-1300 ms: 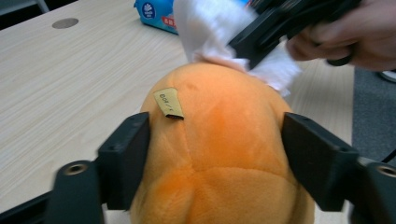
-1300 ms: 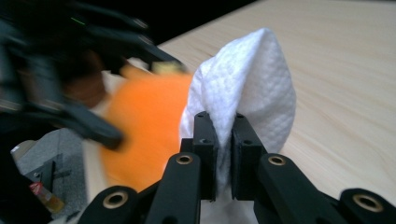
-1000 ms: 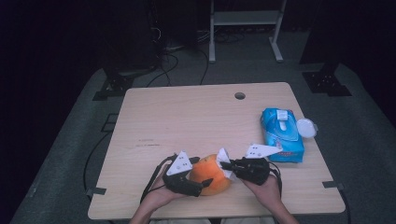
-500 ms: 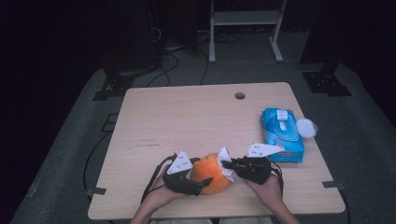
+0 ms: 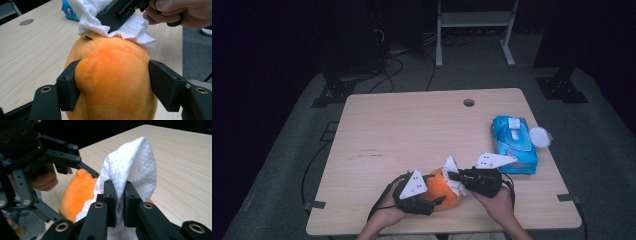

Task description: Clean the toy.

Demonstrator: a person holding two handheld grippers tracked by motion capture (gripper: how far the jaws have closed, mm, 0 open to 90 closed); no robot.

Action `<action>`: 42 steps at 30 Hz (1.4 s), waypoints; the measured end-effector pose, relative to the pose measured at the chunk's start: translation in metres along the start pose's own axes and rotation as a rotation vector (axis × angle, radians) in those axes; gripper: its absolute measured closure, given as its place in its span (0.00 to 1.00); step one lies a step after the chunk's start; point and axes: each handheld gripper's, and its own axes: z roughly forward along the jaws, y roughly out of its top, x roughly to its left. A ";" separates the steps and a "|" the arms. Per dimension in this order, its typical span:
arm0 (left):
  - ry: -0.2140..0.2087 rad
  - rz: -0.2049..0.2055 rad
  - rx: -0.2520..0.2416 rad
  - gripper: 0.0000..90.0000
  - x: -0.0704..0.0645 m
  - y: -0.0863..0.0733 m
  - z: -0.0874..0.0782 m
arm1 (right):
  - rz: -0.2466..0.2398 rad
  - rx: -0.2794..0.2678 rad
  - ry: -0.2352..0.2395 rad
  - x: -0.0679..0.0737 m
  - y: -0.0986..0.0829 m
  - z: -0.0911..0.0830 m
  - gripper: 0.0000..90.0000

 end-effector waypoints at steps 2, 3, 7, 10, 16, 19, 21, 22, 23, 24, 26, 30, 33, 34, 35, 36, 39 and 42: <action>-0.005 0.016 0.005 0.34 -0.001 0.000 0.001 | -0.014 0.001 0.017 0.007 0.002 0.001 0.91; -0.008 0.020 0.005 0.34 -0.001 0.000 0.001 | -0.033 0.000 0.034 0.011 0.003 0.003 0.91; 0.014 -0.092 -0.004 0.19 0.008 0.002 -0.004 | -0.055 0.023 0.043 0.014 0.004 0.007 0.91; -0.011 -0.133 0.012 0.15 0.011 -0.001 0.000 | -0.041 0.030 0.029 0.008 0.003 0.004 0.91; 0.074 0.116 -0.004 0.42 -0.008 0.006 -0.001 | -0.079 -0.007 0.062 0.025 0.014 0.002 0.91; 0.079 0.182 0.016 0.42 -0.011 0.005 0.001 | -0.096 -0.005 0.037 0.023 0.016 0.003 0.91; 0.062 0.185 0.022 0.42 -0.010 0.004 0.001 | -0.060 0.001 0.021 0.011 0.010 0.001 0.91; 0.040 0.169 0.018 0.41 -0.009 0.002 0.001 | -0.053 0.010 0.001 0.007 0.008 0.000 0.91; 0.022 0.136 0.006 0.38 -0.008 0.002 0.001 | -0.030 0.017 -0.025 -0.001 0.003 -0.001 0.91; 0.003 0.082 -0.005 0.32 -0.006 0.002 0.003 | 0.004 0.017 -0.025 -0.007 0.000 -0.003 0.91; -0.003 0.013 -0.009 0.20 -0.004 0.004 0.006 | 0.028 0.012 -0.020 -0.008 -0.002 -0.004 0.91; 0.003 0.069 0.012 0.28 -0.005 0.002 0.003 | -0.063 0.013 0.024 0.014 0.007 0.000 0.91; 0.008 0.103 0.021 0.41 -0.001 -0.002 -0.004 | -0.067 0.024 -0.004 0.011 0.006 0.001 0.91; 0.011 0.102 0.024 0.42 0.002 -0.003 -0.005 | -0.047 0.028 -0.010 0.006 0.004 0.001 0.91; 0.012 0.091 0.022 0.42 0.005 -0.004 -0.007 | -0.033 0.032 -0.028 0.000 0.001 0.000 0.91; 0.010 0.071 0.020 0.42 0.008 -0.005 -0.008 | -0.019 0.041 -0.050 -0.006 -0.003 -0.001 0.91; 0.002 0.004 -0.004 0.27 0.011 -0.004 -0.007 | 0.084 0.040 -0.061 -0.021 -0.012 -0.004 0.91; -0.024 0.017 0.004 0.22 0.009 -0.003 -0.005 | 0.047 0.027 -0.038 -0.010 -0.005 -0.003 0.91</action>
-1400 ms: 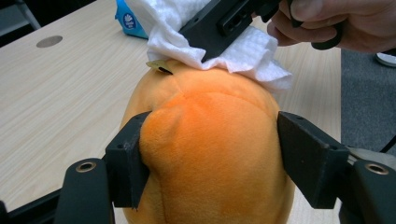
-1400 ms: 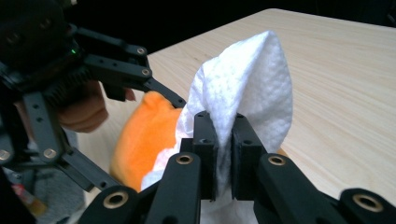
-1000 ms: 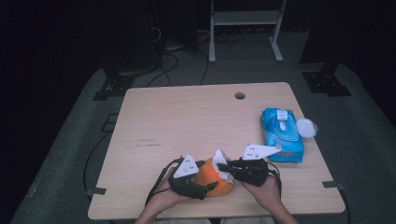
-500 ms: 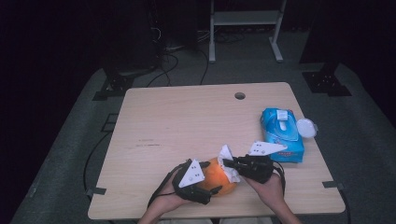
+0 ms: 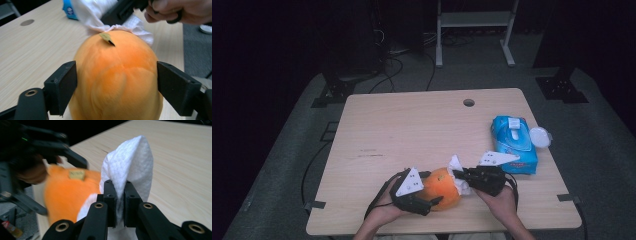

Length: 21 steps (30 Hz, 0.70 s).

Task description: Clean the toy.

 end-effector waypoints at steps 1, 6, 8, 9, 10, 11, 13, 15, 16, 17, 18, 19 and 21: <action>-0.010 0.003 0.000 0.27 0.001 -0.001 -0.001 | -0.014 -0.003 0.006 0.003 0.002 0.001 0.92; -0.042 0.012 0.035 0.38 0.008 -0.008 -0.008 | 0.033 0.023 -0.018 -0.014 -0.011 0.004 0.92; -0.050 0.000 0.029 0.38 0.010 -0.010 -0.010 | 0.076 0.053 -0.038 -0.024 -0.020 0.007 0.92; -0.052 -0.002 0.029 0.38 0.010 -0.011 -0.010 | 0.099 0.062 -0.038 -0.028 -0.024 0.009 0.92; -0.059 0.001 0.030 0.38 0.009 -0.011 -0.010 | 0.121 0.054 -0.025 -0.030 -0.026 0.009 0.92; -0.062 0.009 0.032 0.38 0.009 -0.011 -0.010 | 0.129 0.048 -0.018 -0.029 -0.025 0.008 0.92; -0.073 0.017 0.034 0.38 0.009 -0.012 -0.011 | 0.107 0.019 -0.005 -0.024 -0.018 0.006 0.92; -0.080 0.025 0.039 0.39 0.010 -0.012 -0.012 | 0.098 -0.008 0.024 -0.021 -0.013 0.002 0.92; -0.081 0.021 0.038 0.39 0.010 -0.013 -0.012 | 0.097 -0.006 0.026 -0.020 -0.013 0.002 0.92; -0.086 0.025 0.040 0.39 0.010 -0.013 -0.012 | 0.097 0.000 0.026 -0.021 -0.015 0.003 0.92; -0.088 0.027 0.043 0.39 0.010 -0.013 -0.013 | 0.110 0.013 0.025 -0.024 -0.018 0.005 0.92; -0.093 0.023 0.043 0.39 0.011 -0.013 -0.013 | 0.119 0.024 0.022 -0.027 -0.021 0.007 0.92; -0.106 0.021 0.045 0.39 0.011 -0.014 -0.014 | 0.160 0.051 0.019 -0.033 -0.028 0.011 0.91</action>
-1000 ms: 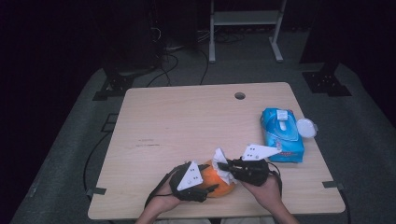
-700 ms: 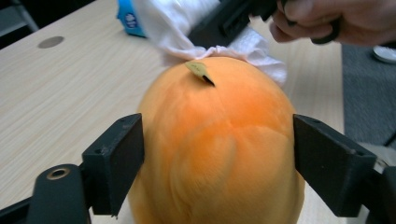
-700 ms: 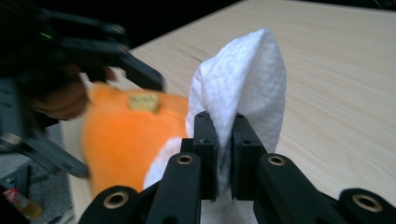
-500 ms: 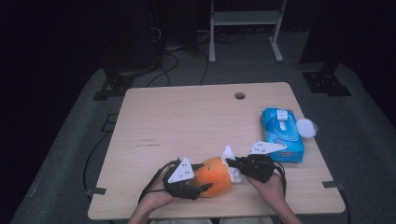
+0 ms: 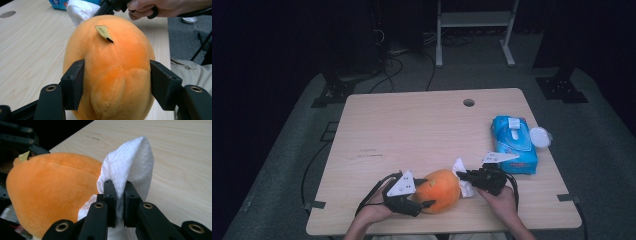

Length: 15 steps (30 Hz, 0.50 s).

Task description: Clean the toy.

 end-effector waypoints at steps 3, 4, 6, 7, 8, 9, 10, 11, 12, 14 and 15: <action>-0.013 0.015 0.000 0.39 -0.001 0.000 0.001 | -0.009 -0.030 0.021 0.007 0.006 -0.004 0.92; -0.013 0.018 -0.003 0.38 -0.003 0.001 0.002 | -0.025 -0.048 0.039 0.012 0.010 -0.006 0.92; -0.020 0.039 -0.004 0.38 -0.006 0.003 0.005 | -0.052 -0.074 0.072 0.021 0.015 -0.009 0.91; -0.020 0.053 -0.002 0.37 -0.008 0.004 0.006 | -0.064 -0.072 0.079 0.024 0.016 -0.010 0.91; -0.018 0.054 -0.002 0.37 -0.009 0.004 0.006 | -0.070 -0.062 0.077 0.023 0.016 -0.009 0.91; -0.018 0.055 -0.004 0.37 -0.009 0.005 0.007 | -0.054 -0.056 0.077 0.020 0.013 -0.007 0.91; -0.020 0.053 -0.008 0.36 -0.009 0.004 0.007 | -0.043 -0.049 0.073 0.016 0.011 -0.006 0.91; -0.023 0.052 -0.013 0.36 -0.010 0.004 0.008 | -0.031 -0.036 0.064 0.012 0.009 -0.004 0.91; -0.024 0.052 -0.016 0.35 -0.010 0.004 0.009 | -0.012 -0.030 0.063 0.009 0.007 -0.004 0.91; -0.026 0.058 -0.014 0.34 -0.011 0.005 0.010 | -0.008 -0.031 0.062 0.010 0.009 -0.005 0.91; -0.026 0.062 -0.015 0.34 -0.012 0.005 0.010 | -0.035 -0.031 0.055 0.015 0.012 -0.006 0.91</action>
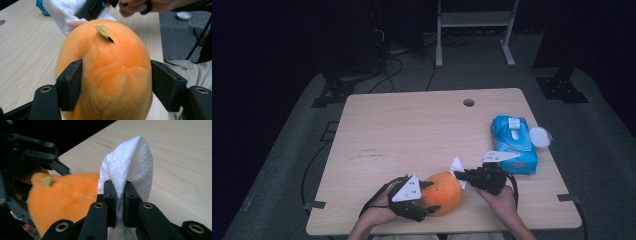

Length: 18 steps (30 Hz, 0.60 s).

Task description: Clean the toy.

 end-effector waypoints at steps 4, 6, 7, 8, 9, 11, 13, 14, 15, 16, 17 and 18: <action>0.000 0.026 0.005 0.33 -0.002 0.001 0.001 | -0.063 -0.022 0.045 0.017 0.009 -0.002 0.91; 0.011 0.007 -0.003 0.32 0.000 0.001 0.000 | -0.068 -0.008 0.034 0.015 0.008 0.000 0.91; 0.024 -0.021 -0.010 0.28 0.002 0.002 0.000 | -0.050 -0.006 0.030 0.011 0.006 0.000 0.91; 0.040 -0.051 -0.016 0.24 0.004 0.002 0.000 | -0.045 0.005 0.012 0.007 0.004 0.000 0.91; 0.050 -0.069 -0.017 0.22 0.006 0.002 0.000 | -0.039 0.011 -0.005 0.003 0.002 0.000 0.91; 0.051 -0.079 -0.014 0.22 0.006 0.002 0.002 | 0.000 0.001 0.002 -0.001 0.001 -0.002 0.91; 0.042 -0.052 -0.008 0.27 0.002 0.001 0.005 | -0.030 -0.002 0.010 0.007 0.005 -0.002 0.91; 0.033 -0.039 -0.008 0.28 0.001 0.002 0.006 | -0.039 -0.013 0.032 0.013 0.008 -0.003 0.91; 0.029 -0.022 -0.004 0.30 -0.001 0.002 0.006 | -0.053 -0.025 0.067 0.018 0.010 -0.003 0.91; 0.028 -0.004 0.002 0.30 -0.003 0.004 0.007 | -0.066 -0.034 0.092 0.022 0.012 -0.002 0.91; 0.029 0.001 0.007 0.31 -0.003 0.005 0.007 | -0.093 -0.028 0.101 0.028 0.014 0.000 0.91; 0.028 -0.001 0.005 0.30 -0.003 0.004 0.006 | -0.108 -0.012 0.091 0.029 0.015 0.001 0.91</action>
